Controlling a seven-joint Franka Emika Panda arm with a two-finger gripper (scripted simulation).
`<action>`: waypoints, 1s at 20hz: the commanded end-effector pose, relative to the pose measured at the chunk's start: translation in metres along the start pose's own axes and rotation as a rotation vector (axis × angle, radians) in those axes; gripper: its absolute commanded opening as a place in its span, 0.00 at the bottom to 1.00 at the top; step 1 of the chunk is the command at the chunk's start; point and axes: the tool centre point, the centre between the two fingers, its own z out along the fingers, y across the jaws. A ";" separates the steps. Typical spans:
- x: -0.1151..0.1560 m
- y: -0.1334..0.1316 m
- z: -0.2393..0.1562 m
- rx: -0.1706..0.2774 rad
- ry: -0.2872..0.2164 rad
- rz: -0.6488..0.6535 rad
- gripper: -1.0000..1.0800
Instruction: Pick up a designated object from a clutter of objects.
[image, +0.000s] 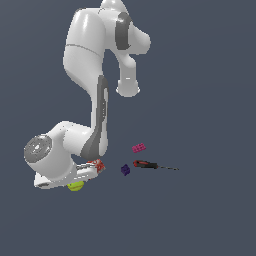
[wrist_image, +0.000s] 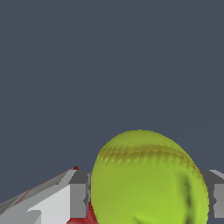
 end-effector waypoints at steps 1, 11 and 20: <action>0.000 0.000 0.000 0.000 0.000 0.000 0.00; -0.004 -0.013 -0.010 0.000 0.000 0.000 0.00; -0.017 -0.050 -0.039 0.000 0.000 0.000 0.00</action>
